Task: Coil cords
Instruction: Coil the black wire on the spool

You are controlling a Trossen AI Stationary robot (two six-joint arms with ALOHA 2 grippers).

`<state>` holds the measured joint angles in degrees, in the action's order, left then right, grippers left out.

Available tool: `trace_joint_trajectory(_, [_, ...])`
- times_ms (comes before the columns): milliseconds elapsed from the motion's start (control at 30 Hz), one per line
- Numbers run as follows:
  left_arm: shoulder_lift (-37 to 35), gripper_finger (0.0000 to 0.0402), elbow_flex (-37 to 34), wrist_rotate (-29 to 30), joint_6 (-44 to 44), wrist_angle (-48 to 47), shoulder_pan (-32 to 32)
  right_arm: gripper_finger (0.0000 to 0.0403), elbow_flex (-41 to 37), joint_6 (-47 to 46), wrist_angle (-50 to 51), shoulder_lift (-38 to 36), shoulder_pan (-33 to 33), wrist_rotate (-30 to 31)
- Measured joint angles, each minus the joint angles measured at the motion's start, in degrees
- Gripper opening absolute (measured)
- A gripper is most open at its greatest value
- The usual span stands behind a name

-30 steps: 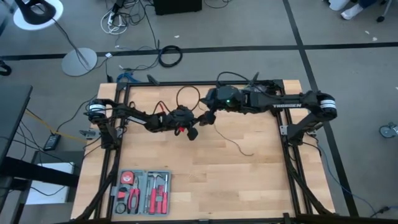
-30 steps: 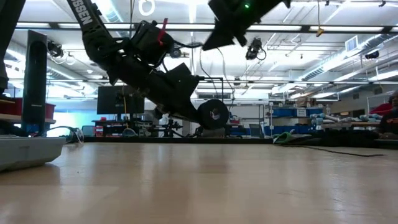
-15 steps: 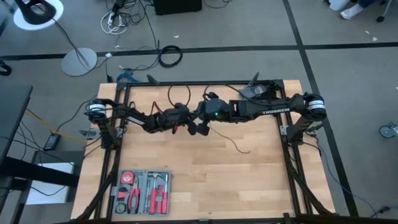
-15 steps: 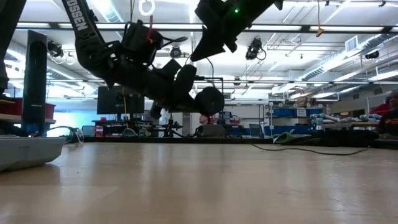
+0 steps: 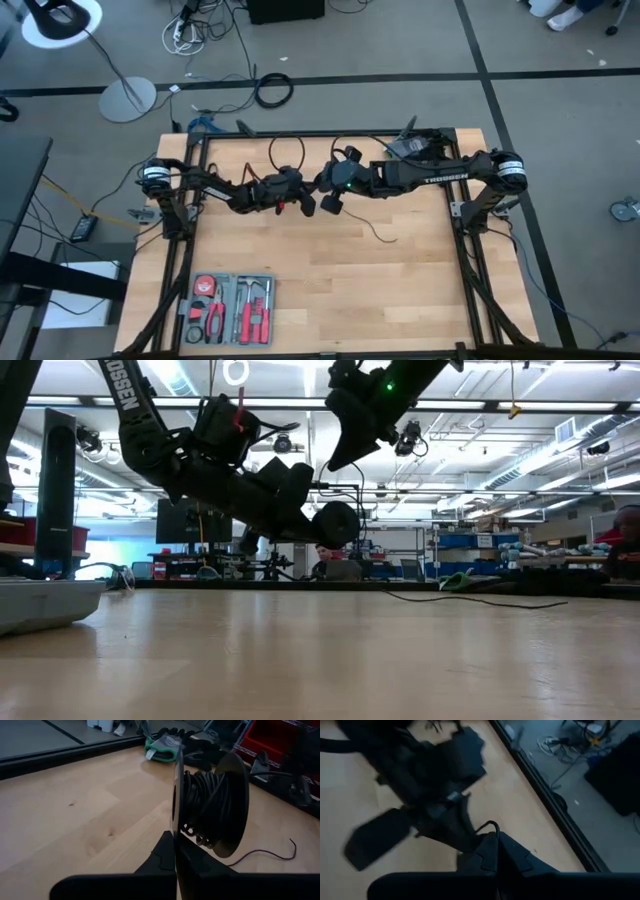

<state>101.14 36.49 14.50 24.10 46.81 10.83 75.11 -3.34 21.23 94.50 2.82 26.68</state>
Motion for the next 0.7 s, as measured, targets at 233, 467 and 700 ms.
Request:
trace_joint_trajectory(233, [0.00, 0.0000, 0.00, 0.23, 0.17, 0.13, 0.04, 0.0000, 0.00, -0.52, -0.26, -0.05, 0.18, -2.88])
trace_joint_trajectory(467, [0.00, 0.0000, -0.03, 0.26, 0.13, 0.13, 0.04, 0.0001, 0.00, -2.01, 5.44, -0.67, 0.18, -0.70])
trace_joint_trajectory(700, [0.00, 0.0000, -1.59, 0.44, -0.40, 1.43, 0.04, 0.0023, -0.84, -6.50, 13.38, -1.25, -2.19, -0.57])
